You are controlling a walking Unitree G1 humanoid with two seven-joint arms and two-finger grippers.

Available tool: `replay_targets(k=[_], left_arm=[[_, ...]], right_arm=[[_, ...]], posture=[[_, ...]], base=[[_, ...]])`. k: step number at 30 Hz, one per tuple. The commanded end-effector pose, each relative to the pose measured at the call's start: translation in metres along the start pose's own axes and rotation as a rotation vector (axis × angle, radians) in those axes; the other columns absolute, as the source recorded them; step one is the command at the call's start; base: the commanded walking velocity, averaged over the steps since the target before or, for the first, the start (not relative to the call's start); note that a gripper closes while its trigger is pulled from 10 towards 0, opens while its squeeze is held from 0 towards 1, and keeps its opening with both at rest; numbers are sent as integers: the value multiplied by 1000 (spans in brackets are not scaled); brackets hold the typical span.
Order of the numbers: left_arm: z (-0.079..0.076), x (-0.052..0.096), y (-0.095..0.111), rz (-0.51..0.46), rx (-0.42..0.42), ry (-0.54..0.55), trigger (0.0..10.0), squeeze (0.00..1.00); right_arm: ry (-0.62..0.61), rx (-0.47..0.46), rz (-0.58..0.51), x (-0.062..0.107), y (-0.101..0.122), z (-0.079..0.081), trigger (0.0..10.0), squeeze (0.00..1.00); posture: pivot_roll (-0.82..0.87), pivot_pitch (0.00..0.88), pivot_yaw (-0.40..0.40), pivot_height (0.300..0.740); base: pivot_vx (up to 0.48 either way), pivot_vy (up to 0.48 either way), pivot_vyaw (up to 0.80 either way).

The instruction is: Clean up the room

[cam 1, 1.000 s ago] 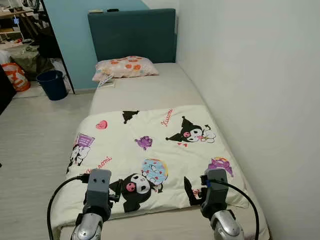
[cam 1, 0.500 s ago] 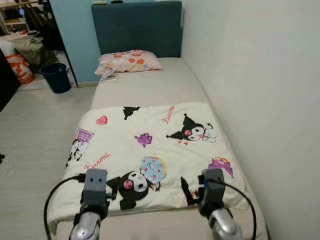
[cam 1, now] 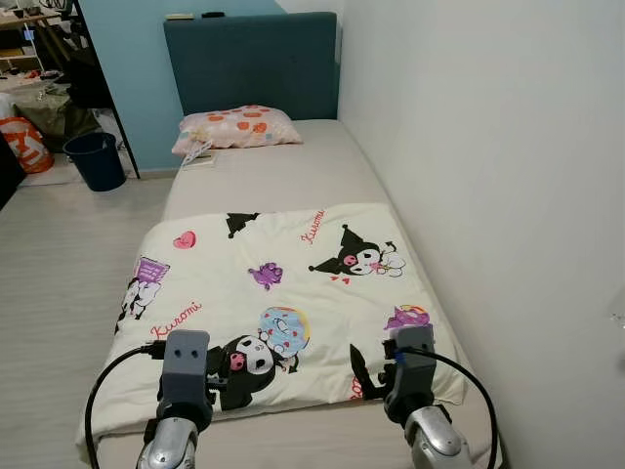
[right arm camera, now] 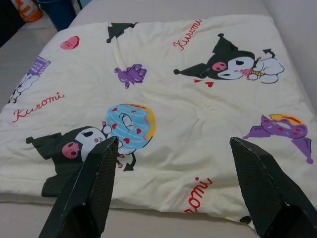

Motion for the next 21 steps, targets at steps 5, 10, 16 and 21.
replay_targets(k=[5, 10, 16, 21], left_arm=[[13, 4, -12, 47, 7, 34, 10000, 0], [14, 5, -11, 37, -7, 35, 10000, 0], [13, 5, -9, 28, -13, 35, 10000, 0], [14, 4, -8, 27, -15, 35, 10000, 0]], right_arm=[[3, -42, 26, 1, -7, 1, 10000, 0], [4, -36, 26, 1, -6, 1, 10000, 0], [8, -37, 27, 2, -7, 1, 10000, 0], [8, -37, 29, 1, -7, 0, 10000, 0]], posture=[[-48, 127, -3, 725], [-48, 125, -2, 705], [-47, 120, -2, 680], [-46, 121, -2, 665]], base=[[0, 0, 0], [0, 0, 0], [0, 0, 0], [0, 0, 0]])
Point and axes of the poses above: a point about 5 cm out from each wrist's last joint towards the gripper, its own x axis pointing back from the gripper into the wrist, its own y axis along the axis of the wrist's last joint, z = x × y, the point moved 5 cm from there along -x, pointing out of the wrist towards the gripper, and after that the axes turned 8 degrees about -x, right-handed, at the moved point
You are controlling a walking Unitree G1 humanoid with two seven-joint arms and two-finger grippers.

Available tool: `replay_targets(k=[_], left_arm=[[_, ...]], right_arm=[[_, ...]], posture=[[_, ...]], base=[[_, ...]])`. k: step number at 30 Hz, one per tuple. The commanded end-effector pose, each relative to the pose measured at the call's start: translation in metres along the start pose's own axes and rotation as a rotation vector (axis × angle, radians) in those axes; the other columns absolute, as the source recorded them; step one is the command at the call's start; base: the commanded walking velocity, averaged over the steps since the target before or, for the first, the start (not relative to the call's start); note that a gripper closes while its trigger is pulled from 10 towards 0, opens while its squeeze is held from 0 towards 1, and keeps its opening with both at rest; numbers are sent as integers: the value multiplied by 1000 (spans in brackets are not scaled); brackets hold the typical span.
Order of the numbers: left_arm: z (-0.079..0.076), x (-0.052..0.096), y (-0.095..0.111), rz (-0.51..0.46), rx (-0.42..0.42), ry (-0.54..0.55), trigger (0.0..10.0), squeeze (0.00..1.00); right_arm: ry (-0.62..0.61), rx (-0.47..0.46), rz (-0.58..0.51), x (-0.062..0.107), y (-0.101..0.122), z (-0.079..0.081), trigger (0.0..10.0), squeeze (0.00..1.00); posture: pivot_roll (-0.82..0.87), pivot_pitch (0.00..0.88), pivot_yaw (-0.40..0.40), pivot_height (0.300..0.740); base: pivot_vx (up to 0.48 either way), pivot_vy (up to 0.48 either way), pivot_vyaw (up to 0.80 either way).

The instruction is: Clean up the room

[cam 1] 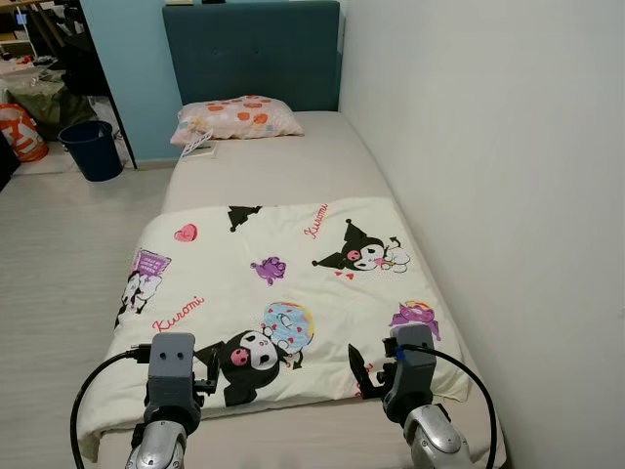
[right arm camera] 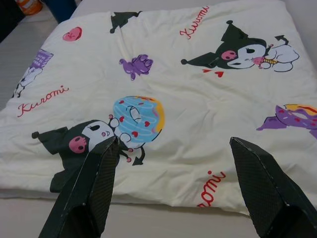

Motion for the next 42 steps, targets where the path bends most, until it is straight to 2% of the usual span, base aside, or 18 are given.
replay_targets(k=[1, 16, 24, 42], left_arm=[[4, 3, -5, 14, -15, 6, 10000, 0], [7, 3, -7, 25, -20, 20, 10000, 0], [10, 3, -7, 29, -23, 25, 10000, 0], [14, 8, -14, 58, -18, 66, 10000, 0]], right_arm=[[-2, -10, 21, 1, -5, -1, 10000, 0], [8, -11, 19, -3, -3, 0, 10000, 0], [15, -19, 14, -4, -2, 2, 10000, 0], [19, -16, 15, -5, 0, 1, 10000, 0]], posture=[[-45, 122, -2, 660], [-37, 133, -4, 651], [-32, 138, -5, 617], [-35, 144, -11, 613]], base=[[0, 0, 0], [0, 0, 0], [0, 0, 0], [0, 0, 0]])
Point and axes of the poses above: a point about 5 cm out from each wrist's last joint towards the gripper, its own x axis pointing back from the gripper into the wrist, its own y axis along the axis of the wrist's last joint, z = x × y, the point moved 5 cm from there along -x, pointing out of the wrist towards the gripper, and after that the axes turned 8 degrees about -x, right-handed, at the moved point
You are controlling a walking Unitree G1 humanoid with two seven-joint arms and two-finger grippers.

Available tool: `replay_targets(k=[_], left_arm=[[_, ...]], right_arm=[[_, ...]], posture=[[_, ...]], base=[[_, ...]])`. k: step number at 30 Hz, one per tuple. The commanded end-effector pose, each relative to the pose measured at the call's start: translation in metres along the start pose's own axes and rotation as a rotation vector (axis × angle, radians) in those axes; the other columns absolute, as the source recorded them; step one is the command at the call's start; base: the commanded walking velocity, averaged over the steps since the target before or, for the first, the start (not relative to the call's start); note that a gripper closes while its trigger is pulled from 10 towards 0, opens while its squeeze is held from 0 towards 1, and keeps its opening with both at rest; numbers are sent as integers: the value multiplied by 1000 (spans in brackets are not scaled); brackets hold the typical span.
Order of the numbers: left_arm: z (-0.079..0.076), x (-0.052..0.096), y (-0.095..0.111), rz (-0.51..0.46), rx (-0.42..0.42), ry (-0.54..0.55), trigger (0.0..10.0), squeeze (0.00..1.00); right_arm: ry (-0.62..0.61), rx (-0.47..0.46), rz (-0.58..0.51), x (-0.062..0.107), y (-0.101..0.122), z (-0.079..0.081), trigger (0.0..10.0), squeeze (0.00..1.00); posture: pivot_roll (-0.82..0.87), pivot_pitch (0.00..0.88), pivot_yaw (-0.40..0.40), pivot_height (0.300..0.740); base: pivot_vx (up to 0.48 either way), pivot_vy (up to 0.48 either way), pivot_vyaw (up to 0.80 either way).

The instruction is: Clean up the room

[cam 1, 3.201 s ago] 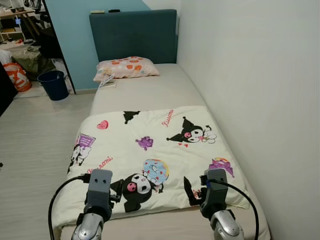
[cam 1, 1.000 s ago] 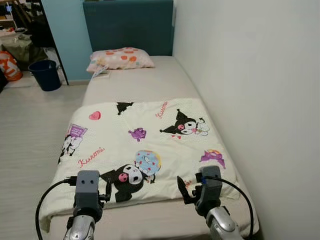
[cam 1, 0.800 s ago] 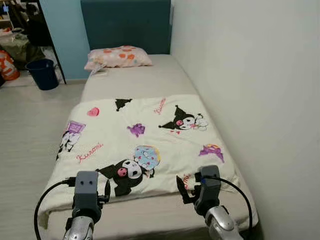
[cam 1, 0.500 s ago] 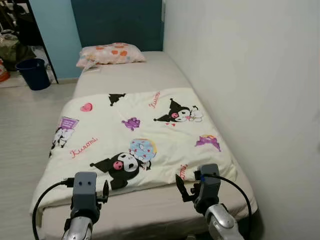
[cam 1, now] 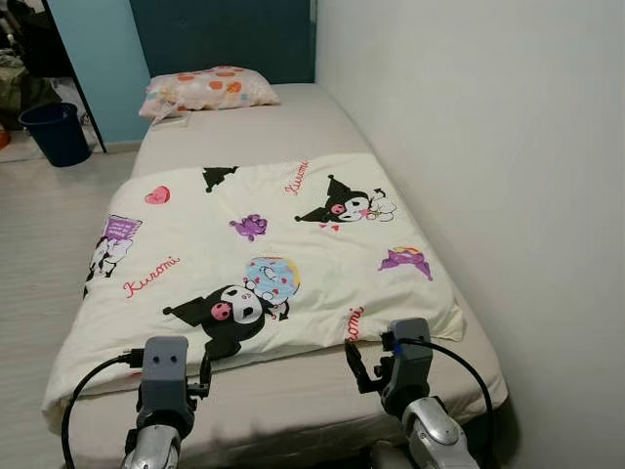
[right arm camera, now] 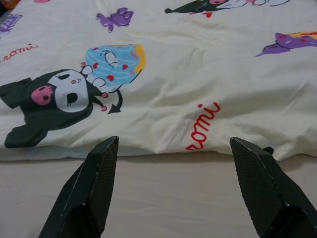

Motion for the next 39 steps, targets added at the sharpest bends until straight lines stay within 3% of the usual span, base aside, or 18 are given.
replay_targets(k=[1, 7, 27, 30, 32, 33, 34, 35, 38, 39], left_arm=[[6, 4, -9, 36, -7, 27, 10000, 0], [9, 4, -10, 41, -1, 43, 10000, 0], [12, 7, -19, 85, 38, 72, 10000, 0], [14, 7, -21, 95, 43, 81, 10000, 0], [26, 2, -27, 128, 53, 116, 10000, 0], [34, -3, -28, 138, 49, 123, 10000, 353], [34, -3, -28, 138, 49, 123, 10000, 353], [43, -11, -28, 145, 28, 97, 10000, 1000], [46, -15, -29, 152, 1, 68, 10000, 1000], [52, -19, -30, 164, -84, 38, 10000, 1000]], right_arm=[[-2, -22, 24, 1, -6, -1, 10000, 0], [0, -23, 22, 1, -5, 0, 10000, 0], [-1, -18, 22, 0, -4, -2, 10000, 0], [1, -18, 19, -1, -3, -2, 10000, 0], [0, -7, 19, -8, 4, -2, 10000, 0], [4, -1, 28, -14, 7, -3, 10000, 0], [4, -1, 28, -14, 7, -3, 10000, 0], [8, 32, 60, -23, 10, -6, 10000, 1000], [14, 51, 78, -28, 11, -6, 10000, 1000], [30, 62, 95, -32, 12, -6, 10000, 1000]], posture=[[-35, 144, -11, 608], [-36, 146, -11, 583], [-40, 150, -17, 583], [-40, 151, -18, 583], [-42, 152, -21, 583], [-43, 154, -22, 583], [-43, 154, -22, 583], [-43, 160, -27, 583], [-43, 160, -27, 583], [-42, 174, -30, 583]], base=[[0, 0, 0], [0, 0, 0], [0, 0, 0], [0, 0, 0], [0, 0, 0], [0, 0, 0], [0, 0, 0], [0, 0, 0], [0, 0, 0], [0, 0, 0]])
Point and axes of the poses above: a point about 5 cm out from each wrist's last joint towards the gripper, its own x axis pointing back from the gripper into the wrist, its own y axis along the axis of the wrist's last joint, z = x × y, the point moved 5 cm from there along -x, pointing out of the wrist towards the gripper, and after that the axes turned 8 degrees about -x, right-handed, at the moved point
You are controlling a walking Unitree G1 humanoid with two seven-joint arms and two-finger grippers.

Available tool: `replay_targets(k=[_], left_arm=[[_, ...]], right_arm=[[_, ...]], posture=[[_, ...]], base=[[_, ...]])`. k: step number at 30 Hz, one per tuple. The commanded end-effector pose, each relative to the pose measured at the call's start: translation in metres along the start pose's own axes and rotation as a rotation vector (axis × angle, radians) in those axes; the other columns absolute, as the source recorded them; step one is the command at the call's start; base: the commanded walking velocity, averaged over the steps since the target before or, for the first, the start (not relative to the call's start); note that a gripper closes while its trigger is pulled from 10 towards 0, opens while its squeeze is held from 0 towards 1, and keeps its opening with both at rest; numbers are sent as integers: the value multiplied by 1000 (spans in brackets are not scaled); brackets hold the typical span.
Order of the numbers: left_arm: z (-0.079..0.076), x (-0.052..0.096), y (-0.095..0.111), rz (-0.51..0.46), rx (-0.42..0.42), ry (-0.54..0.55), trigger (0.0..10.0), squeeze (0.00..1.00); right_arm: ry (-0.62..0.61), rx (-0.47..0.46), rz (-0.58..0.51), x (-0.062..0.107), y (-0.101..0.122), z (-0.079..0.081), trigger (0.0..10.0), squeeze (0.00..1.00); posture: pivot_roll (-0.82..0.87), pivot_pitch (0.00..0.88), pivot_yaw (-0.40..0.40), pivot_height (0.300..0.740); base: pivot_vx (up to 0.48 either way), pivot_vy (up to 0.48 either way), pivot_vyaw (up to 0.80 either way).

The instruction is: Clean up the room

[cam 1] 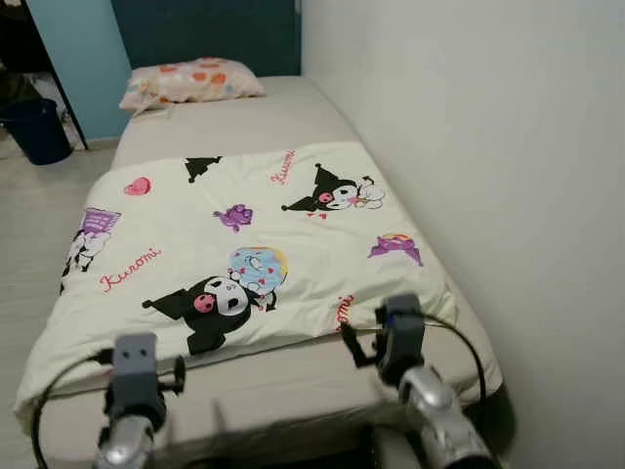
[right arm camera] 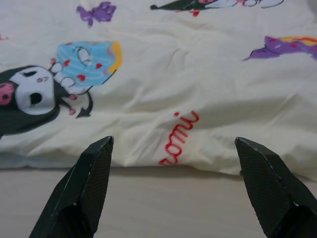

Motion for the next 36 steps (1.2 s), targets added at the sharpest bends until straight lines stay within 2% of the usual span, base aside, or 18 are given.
replay_targets(k=[1, 2, 3, 4, 6, 7, 9, 10, 11, 12, 13, 14, 15, 17, 23, 36], left_arm=[[2, 2, -16, 59, -63, -31, 10000, 1000], [6, -1, -18, 76, -116, -50, 10000, 1000], [13, -4, -20, 89, -216, -73, 10000, 1000], [13, -4, -20, 89, -216, -73, 10000, 1000], [20, -7, -21, 90, -324, -91, 10000, 1000], [20, -7, -21, 90, -324, -91, 10000, 1000], [25, -10, -25, 100, -477, -130, 10000, 1000], [27, -11, -26, 105, -516, -137, 10000, 1000], [27, -11, -26, 105, -516, -137, 10000, 1000], [30, -12, -27, 110, -559, -132, 10000, 1000], [31, -13, -27, 112, -587, -128, 10000, 1000], [32, -13, -28, 116, -609, -130, 10000, 1000], [31, -13, -30, 115, -635, -143, 10000, 0], [31, -13, -30, 115, -635, -143, 10000, 0], [24, -11, -34, 109, -702, -190, 10000, 0], [21, -10, -42, 121, -730, -204, 10000, 0]], right_arm=[[6, -2, 76, 2, -19, -1, 10000, 1000], [13, 17, 101, -1, -19, -1, 10000, 1000], [23, 40, 124, -4, -18, -2, 10000, 1000], [23, 40, 124, -4, -18, -2, 10000, 1000], [42, 61, 132, -7, -16, -1, 10000, 1000], [42, 61, 132, -7, -16, -1, 10000, 1000], [72, 90, 157, -9, -18, 2, 10000, 1000], [84, 98, 172, -10, -19, 3, 10000, 1000], [84, 98, 172, -10, -19, 3, 10000, 1000], [84, 131, 194, -11, -21, 4, 10000, 1000], [85, 149, 204, -12, -21, 5, 10000, 929], [84, 173, 212, -14, -22, 5, 10000, 267], [89, 178, 213, -15, -22, 7, 10000, 0], [89, 178, 213, -15, -22, 7, 10000, 0], [112, 178, 201, -16, -23, 15, 10000, 0], [149, 209, 210, -17, -25, 21, 10000, 0]], posture=[[-42, 174, -30, 583], [-42, 180, -33, 583], [-42, 189, -39, 583], [-42, 189, -39, 583], [-38, 200, -45, 583], [-38, 200, -45, 583], [-38, 212, -52, 583], [-38, 214, -51, 583], [-38, 214, -51, 583], [-38, 218, -53, 583], [-37, 219, -55, 583], [-37, 219, -55, 583], [-36, 220, -55, 583], [-36, 220, -55, 583], [-32, 222, -51, 569], [-34, 227, -62, 564]], base=[[0, 0, 0], [0, 0, 0], [0, 0, 0], [0, 0, 0], [0, 0, 0], [0, 0, 0], [0, 0, 0], [0, 0, 0], [0, 0, 0], [0, 0, 0], [0, 0, 0], [0, 0, 0], [0, 0, 0], [0, 0, 0], [0, 0, 0], [0, 0, 0]])
Point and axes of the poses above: a point about 5 cm out from each wrist's last joint towards the gripper, its own x axis pointing back from the gripper into the wrist, its own y axis along the axis of the wrist's last joint, z = x × y, the point moved 5 cm from there along -x, pointing out of the wrist towards the gripper, and after that the axes turned 8 degrees about -x, right-handed, at the moved point
